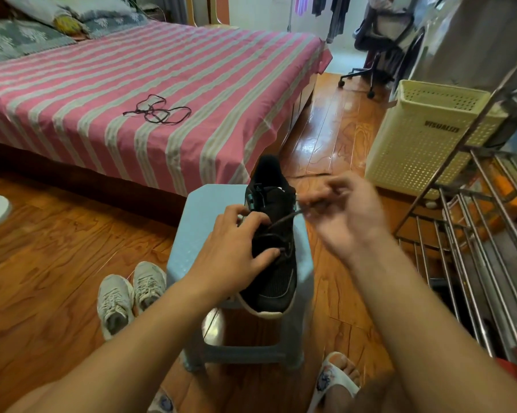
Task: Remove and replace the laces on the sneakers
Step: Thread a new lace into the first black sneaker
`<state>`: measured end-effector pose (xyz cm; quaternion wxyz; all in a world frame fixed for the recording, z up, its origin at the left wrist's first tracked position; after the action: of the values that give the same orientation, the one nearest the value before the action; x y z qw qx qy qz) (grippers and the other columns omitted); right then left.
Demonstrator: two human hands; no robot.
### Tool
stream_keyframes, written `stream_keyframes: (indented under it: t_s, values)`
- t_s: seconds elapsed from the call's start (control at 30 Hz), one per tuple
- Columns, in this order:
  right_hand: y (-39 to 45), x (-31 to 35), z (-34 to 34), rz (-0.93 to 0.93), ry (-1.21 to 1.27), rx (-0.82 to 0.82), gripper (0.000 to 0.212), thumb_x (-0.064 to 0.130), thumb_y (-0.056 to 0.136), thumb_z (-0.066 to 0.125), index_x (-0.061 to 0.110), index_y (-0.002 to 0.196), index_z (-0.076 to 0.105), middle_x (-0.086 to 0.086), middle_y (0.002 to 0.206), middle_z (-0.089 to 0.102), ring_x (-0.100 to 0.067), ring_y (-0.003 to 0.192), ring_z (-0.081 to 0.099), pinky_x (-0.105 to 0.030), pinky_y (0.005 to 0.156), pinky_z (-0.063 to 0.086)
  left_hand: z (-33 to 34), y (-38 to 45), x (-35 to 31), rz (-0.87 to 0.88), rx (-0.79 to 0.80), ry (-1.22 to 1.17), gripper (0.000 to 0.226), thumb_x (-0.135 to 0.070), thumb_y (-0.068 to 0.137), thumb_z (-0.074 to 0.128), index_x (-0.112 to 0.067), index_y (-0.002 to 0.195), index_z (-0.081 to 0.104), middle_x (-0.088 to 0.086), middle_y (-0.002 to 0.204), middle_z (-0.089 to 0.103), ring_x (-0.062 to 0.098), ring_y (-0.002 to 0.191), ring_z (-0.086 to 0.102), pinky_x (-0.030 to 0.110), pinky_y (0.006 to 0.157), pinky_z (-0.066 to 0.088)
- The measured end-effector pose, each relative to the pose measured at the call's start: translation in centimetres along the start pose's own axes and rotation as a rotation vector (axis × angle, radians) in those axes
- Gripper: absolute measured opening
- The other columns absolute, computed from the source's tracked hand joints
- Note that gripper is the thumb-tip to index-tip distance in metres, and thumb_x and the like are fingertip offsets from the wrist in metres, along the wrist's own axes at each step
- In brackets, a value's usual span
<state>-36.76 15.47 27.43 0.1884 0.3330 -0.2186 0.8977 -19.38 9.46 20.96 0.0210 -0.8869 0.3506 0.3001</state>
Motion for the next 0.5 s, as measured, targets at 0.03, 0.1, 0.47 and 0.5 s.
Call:
stream_keyframes:
  t_s: [0.03, 0.1, 0.47, 0.5]
  values:
    - [1.1, 1.9, -1.2, 0.018, 0.13, -0.041, 0.036, 0.005, 0.092, 0.046, 0.015, 0.058, 0.046, 0.002, 0.053, 0.035, -0.011, 0.047, 0.034, -0.023, 0.048, 0.045, -0.2, 0.0, 0.4, -0.018, 0.016, -0.023, 0.05, -0.051, 0.086, 0.073, -0.04, 0.129, 0.05, -0.008, 0.133, 0.031, 0.017, 0.125, 0.038, 0.035, 0.104, 0.042]
    - [3.0, 5.6, -3.9, -0.055, 0.083, -0.165, 0.034, 0.015, 0.1, 0.046, 0.016, 0.066, 0.045, 0.006, 0.051, 0.027, -0.006, 0.038, 0.023, -0.017, 0.037, 0.027, -0.4, 0.1, 1.1, -0.055, 0.045, -0.069, 0.05, -0.05, 0.085, 0.075, -0.042, 0.128, 0.05, -0.011, 0.129, 0.031, 0.013, 0.125, 0.036, 0.029, 0.104, 0.037]
    - [3.1, 7.4, -9.3, -0.027, -0.605, -0.296, 0.032, 0.006, 0.106, 0.035, -0.001, 0.127, 0.058, -0.003, 0.074, 0.053, -0.004, 0.045, 0.029, -0.014, 0.037, 0.027, -0.7, -0.5, -0.3, 0.085, -0.012, 0.032, 0.052, -0.041, 0.088, 0.071, -0.038, 0.138, 0.054, -0.006, 0.147, 0.028, 0.02, 0.138, 0.025, 0.044, 0.114, 0.031]
    - [1.9, 7.4, -8.2, 0.002, -0.56, -0.179, 0.029, 0.002, 0.105, 0.035, 0.0, 0.12, 0.06, -0.007, 0.082, 0.061, -0.004, 0.045, 0.031, -0.014, 0.038, 0.028, -0.6, -0.7, -1.0, 0.139, -0.048, 0.051, 0.054, -0.043, 0.088, 0.067, -0.036, 0.14, 0.053, -0.005, 0.149, 0.029, 0.02, 0.141, 0.024, 0.046, 0.115, 0.029]
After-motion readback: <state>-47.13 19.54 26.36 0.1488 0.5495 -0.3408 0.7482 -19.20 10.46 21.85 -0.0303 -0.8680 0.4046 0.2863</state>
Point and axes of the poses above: each hand's wrist, its own y-axis towards the middle knuckle, its own z-axis out of the palm, x = y × z, the point moved 2 cm from there along y, towards the middle knuckle
